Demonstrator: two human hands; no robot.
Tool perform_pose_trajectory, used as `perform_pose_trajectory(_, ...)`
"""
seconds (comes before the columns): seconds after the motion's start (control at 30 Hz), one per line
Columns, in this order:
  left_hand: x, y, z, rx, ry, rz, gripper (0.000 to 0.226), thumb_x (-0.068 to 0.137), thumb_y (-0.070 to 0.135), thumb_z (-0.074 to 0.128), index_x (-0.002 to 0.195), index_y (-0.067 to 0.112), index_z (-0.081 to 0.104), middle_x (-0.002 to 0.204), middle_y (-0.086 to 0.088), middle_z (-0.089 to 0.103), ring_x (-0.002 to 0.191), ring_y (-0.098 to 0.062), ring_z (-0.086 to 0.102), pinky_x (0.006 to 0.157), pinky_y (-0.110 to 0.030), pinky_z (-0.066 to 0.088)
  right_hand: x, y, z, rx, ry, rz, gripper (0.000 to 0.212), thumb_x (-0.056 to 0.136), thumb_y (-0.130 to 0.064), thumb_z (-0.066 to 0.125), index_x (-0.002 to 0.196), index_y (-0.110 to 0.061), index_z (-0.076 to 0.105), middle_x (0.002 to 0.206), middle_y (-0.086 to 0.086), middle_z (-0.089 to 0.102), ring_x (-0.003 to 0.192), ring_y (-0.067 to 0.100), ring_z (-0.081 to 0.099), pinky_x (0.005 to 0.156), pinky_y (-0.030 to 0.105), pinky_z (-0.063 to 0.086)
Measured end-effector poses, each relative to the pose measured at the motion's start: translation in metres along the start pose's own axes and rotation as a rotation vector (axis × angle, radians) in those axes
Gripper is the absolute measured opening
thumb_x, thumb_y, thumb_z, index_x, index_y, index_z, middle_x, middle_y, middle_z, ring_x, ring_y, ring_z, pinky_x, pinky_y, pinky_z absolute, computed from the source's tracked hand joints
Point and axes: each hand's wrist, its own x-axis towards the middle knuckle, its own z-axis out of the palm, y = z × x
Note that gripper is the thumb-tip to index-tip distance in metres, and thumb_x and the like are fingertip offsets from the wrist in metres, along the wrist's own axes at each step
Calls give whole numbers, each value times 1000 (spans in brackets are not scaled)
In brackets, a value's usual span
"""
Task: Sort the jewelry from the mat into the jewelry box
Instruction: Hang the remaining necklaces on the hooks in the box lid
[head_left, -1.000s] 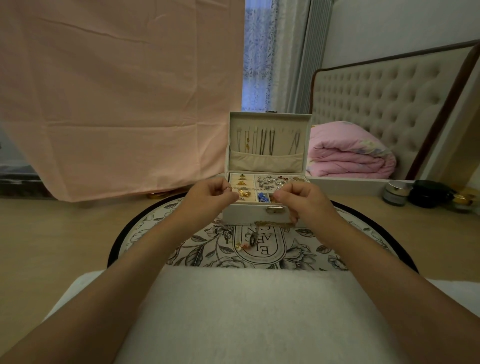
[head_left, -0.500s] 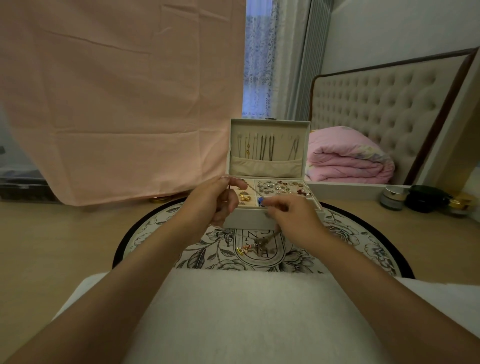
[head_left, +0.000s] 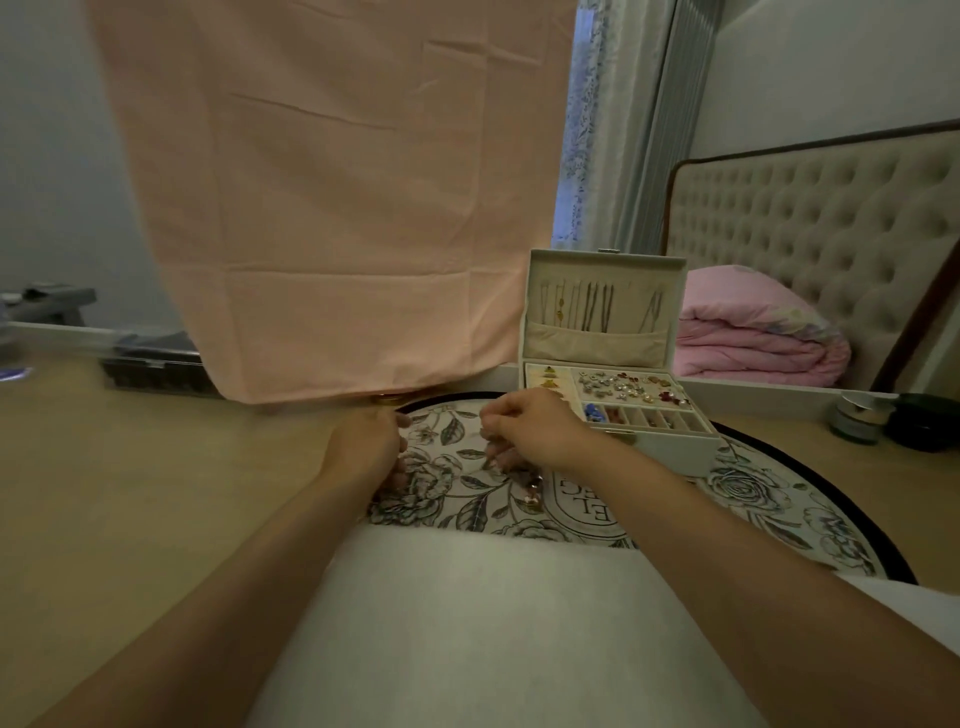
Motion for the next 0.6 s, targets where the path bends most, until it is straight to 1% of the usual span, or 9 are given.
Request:
perform_pose_trajectory(0.07, 12, -13, -8, 210, 80, 78, 29, 98, 18, 40, 86, 13, 66, 85, -13, 67, 72, -30, 67, 70, -43, 60, 4, 1, 6, -139, -28, -65, 37, 97, -13, 64, 134, -13, 60, 119, 3, 68, 102, 19, 69, 89, 39, 60)
perform_pose_trajectory(0.13, 18, -19, -13, 420, 108, 133, 27, 95, 15, 42, 90, 11, 68, 89, -13, 68, 81, -29, 66, 68, -34, 54, 1, 2, 7, -238, -34, -130, 42, 95, -9, 63, 135, -20, 60, 126, -5, 64, 103, 14, 68, 86, 32, 59)
perform_pose_trajectory(0.2, 19, -20, -13, 632, 113, 167, 25, 91, 11, 47, 103, 9, 68, 98, -11, 65, 90, -28, 61, 70, -32, 49, -4, 7, 4, -289, -3, -155, 30, 95, -7, 63, 119, -23, 69, 116, -7, 67, 91, 10, 71, 77, 26, 59)
perform_pose_trajectory(0.3, 11, -20, -7, 974, 174, 344, 36, 86, 11, 56, 121, 17, 61, 122, -13, 54, 115, -32, 49, 93, -39, 44, -16, 18, -2, -510, 47, -194, 7, 89, -22, 72, 96, -25, 73, 95, -11, 67, 86, 6, 65, 81, 27, 57)
perform_pose_trajectory(0.33, 9, -18, -3, 980, 157, 431, 38, 86, 11, 58, 123, 21, 61, 125, -11, 53, 117, -30, 48, 96, -38, 41, -20, 21, -3, -604, 40, -194, 8, 86, -29, 75, 93, -25, 72, 92, -12, 66, 85, 5, 62, 80, 27, 57)
perform_pose_trajectory(0.4, 5, -14, 6, 890, 11, 541, 29, 89, 15, 64, 116, 25, 68, 121, -2, 56, 110, -22, 54, 93, -32, 45, -25, 28, -4, -737, 37, -162, 16, 84, -40, 76, 90, -26, 70, 89, -12, 65, 82, 5, 60, 78, 29, 57)
perform_pose_trajectory(0.43, 4, -12, 12, 862, -92, 562, 21, 90, 19, 66, 110, 25, 71, 116, 1, 59, 104, -18, 57, 87, -29, 47, -26, 29, -5, -745, 45, -149, 15, 85, -38, 76, 92, -25, 71, 90, -11, 65, 82, 7, 61, 79, 31, 57)
perform_pose_trajectory(0.5, 1, -12, 22, 873, -246, 585, 15, 91, 24, 67, 104, 21, 74, 109, 1, 64, 94, -14, 60, 82, -26, 50, -28, 32, -8, -734, 50, -151, 16, 90, -22, 70, 106, -23, 73, 91, -9, 63, 83, 9, 60, 81, 29, 56)
perform_pose_trajectory(0.6, 5, -13, 28, 920, -267, 578, 13, 93, 17, 63, 99, 18, 74, 105, -1, 66, 91, -16, 62, 84, -29, 53, -29, 36, -19, -813, -7, -135, 34, 89, -10, 62, 121, -19, 70, 91, -7, 60, 80, 9, 55, 71, 20, 47)
